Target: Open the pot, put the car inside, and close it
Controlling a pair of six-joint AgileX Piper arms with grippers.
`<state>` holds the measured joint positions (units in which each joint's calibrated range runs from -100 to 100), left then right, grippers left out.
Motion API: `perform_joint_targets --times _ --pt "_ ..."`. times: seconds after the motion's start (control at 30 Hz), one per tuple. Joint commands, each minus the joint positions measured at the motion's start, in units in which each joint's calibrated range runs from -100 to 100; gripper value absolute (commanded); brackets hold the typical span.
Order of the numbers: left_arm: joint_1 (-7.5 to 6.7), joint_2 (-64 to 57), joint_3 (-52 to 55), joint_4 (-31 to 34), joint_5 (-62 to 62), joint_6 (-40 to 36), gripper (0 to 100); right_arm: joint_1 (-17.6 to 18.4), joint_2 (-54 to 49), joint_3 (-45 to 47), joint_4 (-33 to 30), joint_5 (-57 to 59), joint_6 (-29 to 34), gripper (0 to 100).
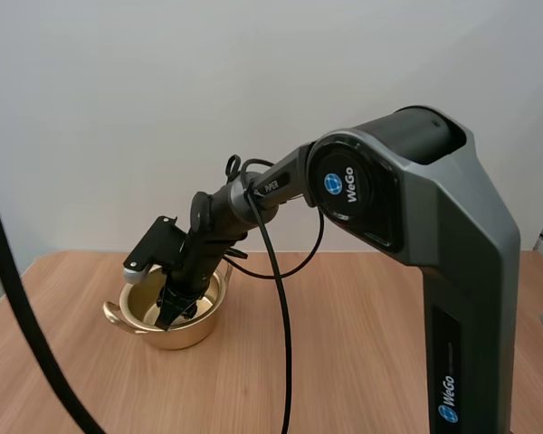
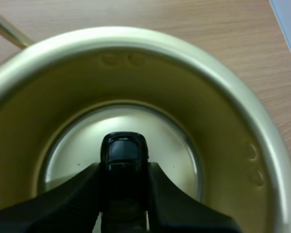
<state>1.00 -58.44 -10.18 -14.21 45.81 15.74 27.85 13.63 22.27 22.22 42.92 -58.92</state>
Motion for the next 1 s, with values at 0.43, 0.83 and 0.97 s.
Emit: perform_joint_targets --times 0.43,0.83,0.97 --pt "0.04 -0.1 0.0 -0.1 2.1 0.0 0 0.0 1.8 -0.1 -1.1 -2.6 0.0 0" --pt "0.04 -0.1 0.0 -0.1 2.1 0.0 0 0.0 2.5 -0.1 -3.6 -3.3 0.0 31" --pt "0.04 -0.1 0.0 -0.1 2.1 0.0 0 0.0 2.5 -0.1 -1.8 -4.0 0.0 63"
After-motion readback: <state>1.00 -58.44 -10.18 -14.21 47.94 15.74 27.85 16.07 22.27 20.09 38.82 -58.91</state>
